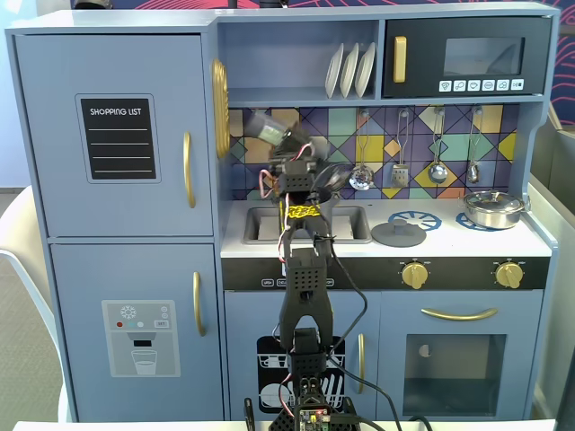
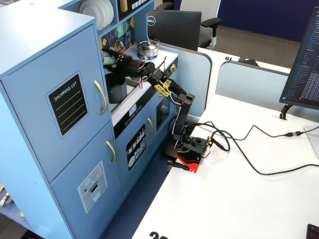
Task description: Put salt in the gray recipient
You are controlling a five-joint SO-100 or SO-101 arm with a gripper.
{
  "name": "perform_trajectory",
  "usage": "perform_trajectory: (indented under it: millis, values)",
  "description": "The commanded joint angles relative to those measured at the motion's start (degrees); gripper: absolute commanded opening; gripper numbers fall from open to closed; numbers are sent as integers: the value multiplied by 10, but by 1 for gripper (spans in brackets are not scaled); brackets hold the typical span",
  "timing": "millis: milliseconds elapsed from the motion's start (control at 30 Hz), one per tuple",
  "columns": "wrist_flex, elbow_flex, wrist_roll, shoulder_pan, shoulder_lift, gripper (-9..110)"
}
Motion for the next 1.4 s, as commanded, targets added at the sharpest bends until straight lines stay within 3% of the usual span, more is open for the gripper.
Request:
perform_trajectory:
  millis: [0,133,300,567,933,1367]
  values:
    - [40,-61,-284,105,9,0]
    - [29,-64,-526,232,1,0]
    - [-71,-92,-808,369,-43,0]
    - [-242,-9,-1073,453,-77,0]
    - [-399,178,-1133,467,-69,0]
    - [-448,260,-1117,472,-76,0]
